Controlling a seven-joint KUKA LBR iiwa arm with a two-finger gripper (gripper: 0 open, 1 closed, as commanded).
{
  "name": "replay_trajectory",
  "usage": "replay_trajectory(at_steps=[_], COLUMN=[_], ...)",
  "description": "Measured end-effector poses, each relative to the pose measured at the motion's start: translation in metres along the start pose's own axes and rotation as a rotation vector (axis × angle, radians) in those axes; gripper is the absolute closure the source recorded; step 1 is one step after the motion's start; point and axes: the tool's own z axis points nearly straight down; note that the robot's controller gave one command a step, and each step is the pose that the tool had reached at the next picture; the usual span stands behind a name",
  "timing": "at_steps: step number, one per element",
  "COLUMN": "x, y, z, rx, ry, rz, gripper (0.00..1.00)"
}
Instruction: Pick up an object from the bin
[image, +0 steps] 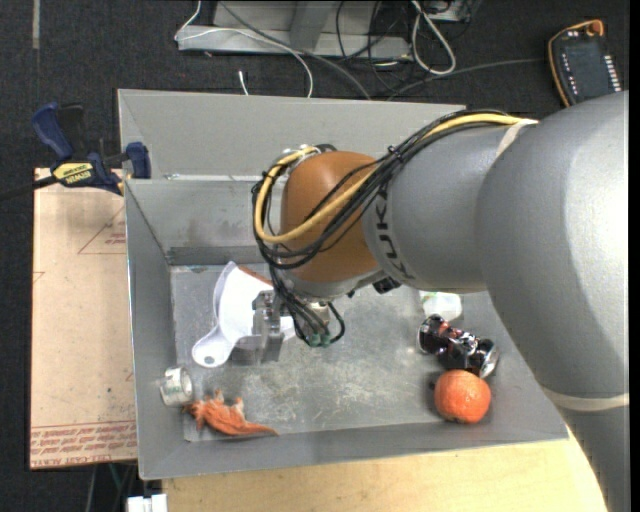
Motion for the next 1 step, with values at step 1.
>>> replay_trajectory(at_steps=[1], x=[-0.0008], y=[0.0003], z=[-0.0182], rx=[-0.001], ry=[-0.002], rz=[0.0], gripper=[1.0])
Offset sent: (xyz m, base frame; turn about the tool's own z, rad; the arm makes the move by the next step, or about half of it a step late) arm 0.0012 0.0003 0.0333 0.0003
